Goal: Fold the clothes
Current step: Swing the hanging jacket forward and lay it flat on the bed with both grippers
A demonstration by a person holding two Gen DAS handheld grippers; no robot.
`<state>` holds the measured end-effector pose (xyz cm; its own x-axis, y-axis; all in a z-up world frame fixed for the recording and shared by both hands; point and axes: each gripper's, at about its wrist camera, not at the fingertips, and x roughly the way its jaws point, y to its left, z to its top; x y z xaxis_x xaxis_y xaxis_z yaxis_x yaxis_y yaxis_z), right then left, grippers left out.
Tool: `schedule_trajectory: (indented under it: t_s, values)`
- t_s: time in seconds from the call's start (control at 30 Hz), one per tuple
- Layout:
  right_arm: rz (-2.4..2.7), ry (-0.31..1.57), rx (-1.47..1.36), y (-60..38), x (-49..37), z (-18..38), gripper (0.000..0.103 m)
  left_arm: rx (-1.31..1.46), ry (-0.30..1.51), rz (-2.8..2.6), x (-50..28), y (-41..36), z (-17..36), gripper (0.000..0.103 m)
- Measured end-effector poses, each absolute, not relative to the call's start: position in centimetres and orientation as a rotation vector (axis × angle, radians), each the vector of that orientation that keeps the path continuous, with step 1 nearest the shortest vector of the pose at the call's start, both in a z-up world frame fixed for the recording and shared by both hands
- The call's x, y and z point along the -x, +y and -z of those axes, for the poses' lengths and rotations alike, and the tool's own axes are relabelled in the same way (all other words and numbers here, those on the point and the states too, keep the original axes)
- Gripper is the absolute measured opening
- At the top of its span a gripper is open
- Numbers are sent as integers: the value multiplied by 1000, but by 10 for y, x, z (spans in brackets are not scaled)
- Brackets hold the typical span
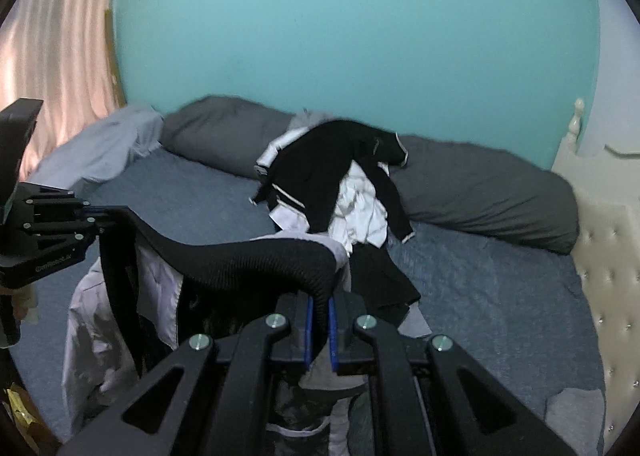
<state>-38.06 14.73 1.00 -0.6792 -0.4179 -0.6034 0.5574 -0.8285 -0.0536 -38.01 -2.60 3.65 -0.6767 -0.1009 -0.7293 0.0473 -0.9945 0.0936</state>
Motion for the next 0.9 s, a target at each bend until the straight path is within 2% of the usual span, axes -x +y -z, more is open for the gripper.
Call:
schedule_trajectory:
  t_s: [0.4, 0.9]
  values:
    - [2389, 300, -1014, 100, 504, 126, 5, -1457, -79, 2641, 495, -69, 113, 3]
    - [2289, 247, -1239, 76, 574, 258, 5, -1645, -45, 2505, 542, -99, 267, 3]
